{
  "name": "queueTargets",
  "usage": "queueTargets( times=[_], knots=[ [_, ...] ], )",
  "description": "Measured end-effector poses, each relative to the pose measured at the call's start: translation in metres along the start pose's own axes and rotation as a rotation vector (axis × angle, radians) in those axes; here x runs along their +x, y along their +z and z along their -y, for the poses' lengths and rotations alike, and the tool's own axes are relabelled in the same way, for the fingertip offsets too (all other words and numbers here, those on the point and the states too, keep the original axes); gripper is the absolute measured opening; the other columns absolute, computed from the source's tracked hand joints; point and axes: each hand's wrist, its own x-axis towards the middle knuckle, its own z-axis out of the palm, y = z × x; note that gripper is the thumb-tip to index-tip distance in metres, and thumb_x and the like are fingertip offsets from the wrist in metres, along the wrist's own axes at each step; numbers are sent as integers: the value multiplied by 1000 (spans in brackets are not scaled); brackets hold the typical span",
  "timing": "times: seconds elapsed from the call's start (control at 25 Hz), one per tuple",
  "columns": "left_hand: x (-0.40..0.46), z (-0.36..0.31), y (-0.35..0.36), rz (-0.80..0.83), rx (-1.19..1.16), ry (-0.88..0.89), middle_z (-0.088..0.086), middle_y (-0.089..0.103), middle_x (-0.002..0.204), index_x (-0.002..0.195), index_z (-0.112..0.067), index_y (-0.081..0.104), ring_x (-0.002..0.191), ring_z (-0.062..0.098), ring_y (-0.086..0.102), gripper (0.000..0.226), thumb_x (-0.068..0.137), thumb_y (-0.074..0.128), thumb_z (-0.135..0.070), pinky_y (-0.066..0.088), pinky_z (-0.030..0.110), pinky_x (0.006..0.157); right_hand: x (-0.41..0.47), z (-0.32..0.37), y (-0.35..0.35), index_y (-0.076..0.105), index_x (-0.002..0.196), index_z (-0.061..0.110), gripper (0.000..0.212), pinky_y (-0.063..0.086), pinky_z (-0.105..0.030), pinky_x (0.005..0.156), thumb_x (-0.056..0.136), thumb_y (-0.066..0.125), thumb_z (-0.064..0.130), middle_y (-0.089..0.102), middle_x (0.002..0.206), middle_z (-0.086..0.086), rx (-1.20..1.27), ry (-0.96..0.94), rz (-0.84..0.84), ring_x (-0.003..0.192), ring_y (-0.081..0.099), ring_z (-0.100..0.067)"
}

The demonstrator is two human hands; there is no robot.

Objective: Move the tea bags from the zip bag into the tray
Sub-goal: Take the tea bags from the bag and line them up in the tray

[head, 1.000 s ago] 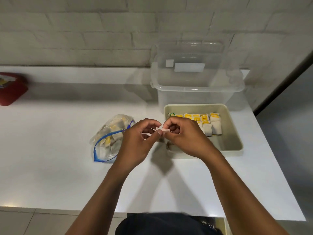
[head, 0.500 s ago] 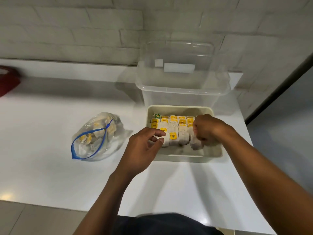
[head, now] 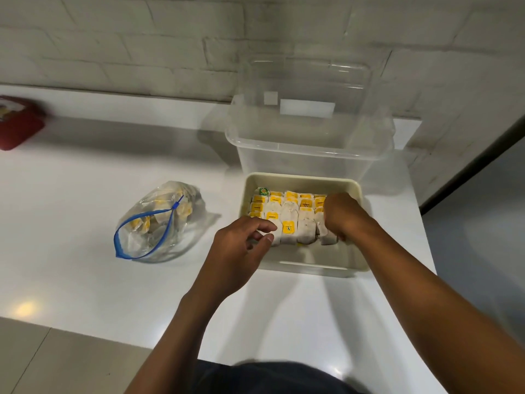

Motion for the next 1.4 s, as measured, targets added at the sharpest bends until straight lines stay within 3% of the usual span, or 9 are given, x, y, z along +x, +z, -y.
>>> queueTargets(
  times=[0.04,0.12,0.28,0.64,0.84,1.04,1.12,1.24,1.4],
  knots=[
    [-1,1,0,-3,2,3,-16,68,97,101,-25,72,85,7,65,15,90,69,-16,53,19,73,1,-1,0,61,90,3,9,41,-25,58,85,61,-5,64,97,-14,-5,-12,5,87,65,-27],
    [-2,2,-1,-7,4,8,-17,68,96,101,-26,72,85,7,65,15,90,69,-16,53,19,72,4,-2,1,46,66,7,27,31,-23,46,83,62,-6,55,76,-7,8,-4,6,64,53,-20],
    [-3,4,-7,-12,41,37,-17,68,97,102,-26,73,86,7,65,15,91,69,-17,50,15,70,7,1,3,43,59,11,34,38,-23,46,78,64,-8,46,58,-4,41,32,7,50,44,-14],
    [-7,10,-26,-89,109,72,-15,66,91,100,-25,72,77,10,61,14,91,67,-16,35,5,64,-3,4,-3,60,86,13,3,37,-24,51,87,60,10,57,77,-2,167,28,-242,66,53,-18],
    [-24,25,-45,-310,89,-136,-15,65,84,94,-30,67,74,15,59,12,93,64,-19,44,14,62,-48,69,-16,64,73,18,16,48,-30,70,85,62,29,69,80,-2,326,-190,-347,82,61,-25],
    [-41,58,-84,-425,149,-256,-18,70,96,100,-25,71,79,6,64,15,95,61,-15,47,16,69,-87,158,-2,69,84,20,13,52,-34,76,89,60,26,72,83,2,541,-440,-323,85,64,-21],
    [-45,75,-101,-426,263,-276,-8,72,107,111,-20,71,85,13,67,23,96,57,-10,44,14,72,-94,194,3,71,95,21,15,52,-33,82,92,56,22,74,93,2,592,-556,-311,91,65,-20],
    [-41,96,-121,-341,385,-275,-4,69,89,112,-15,69,73,16,60,33,91,52,3,35,5,64,-84,244,15,71,112,19,31,49,-28,89,91,50,7,73,109,-1,615,-663,-223,102,63,-22],
    [-24,125,-134,-125,332,-325,-4,67,89,106,-12,67,84,19,64,32,85,51,6,35,8,63,-44,295,36,66,100,3,27,49,-30,72,84,45,-2,69,99,-12,530,-588,-139,94,63,-31]
  ],
)
